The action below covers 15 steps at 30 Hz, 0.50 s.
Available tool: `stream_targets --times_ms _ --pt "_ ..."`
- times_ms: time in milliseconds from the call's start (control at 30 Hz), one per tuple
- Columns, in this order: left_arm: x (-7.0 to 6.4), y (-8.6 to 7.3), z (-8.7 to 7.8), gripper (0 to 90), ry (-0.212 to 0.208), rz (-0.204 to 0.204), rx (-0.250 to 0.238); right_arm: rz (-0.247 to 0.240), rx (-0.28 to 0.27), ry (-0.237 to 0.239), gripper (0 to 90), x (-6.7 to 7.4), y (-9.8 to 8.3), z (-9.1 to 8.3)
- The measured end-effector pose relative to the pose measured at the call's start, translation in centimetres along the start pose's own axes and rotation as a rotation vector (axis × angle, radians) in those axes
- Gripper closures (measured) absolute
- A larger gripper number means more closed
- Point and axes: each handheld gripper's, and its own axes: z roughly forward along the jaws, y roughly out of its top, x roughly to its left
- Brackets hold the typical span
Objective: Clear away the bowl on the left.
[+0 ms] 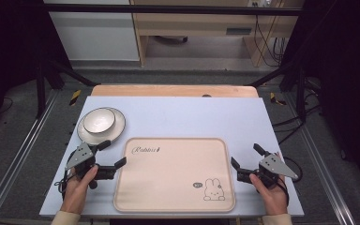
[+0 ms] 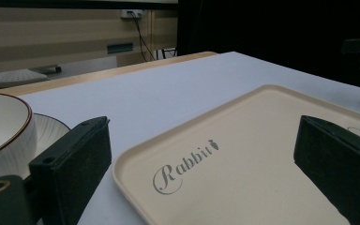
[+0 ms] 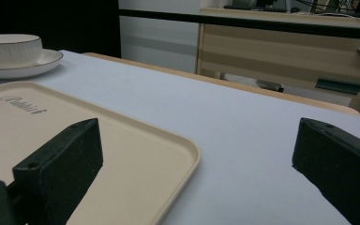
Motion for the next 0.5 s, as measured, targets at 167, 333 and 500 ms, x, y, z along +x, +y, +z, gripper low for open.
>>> stream_targets --times_ms 167,333,500 --pt "0.11 0.1 -0.16 4.0 0.021 -0.014 0.013 -0.001 0.006 -0.003 2.2 0.12 0.01 -0.02" --pt "0.12 0.12 -0.21 3.4 0.036 -0.017 0.029 -0.007 0.009 -0.003 2.3 0.24 0.04 0.04" --pt "0.62 0.52 -0.05 3.2 0.084 -0.013 0.051 -0.012 0.002 -0.003 2.3 0.24 0.12 -0.01"
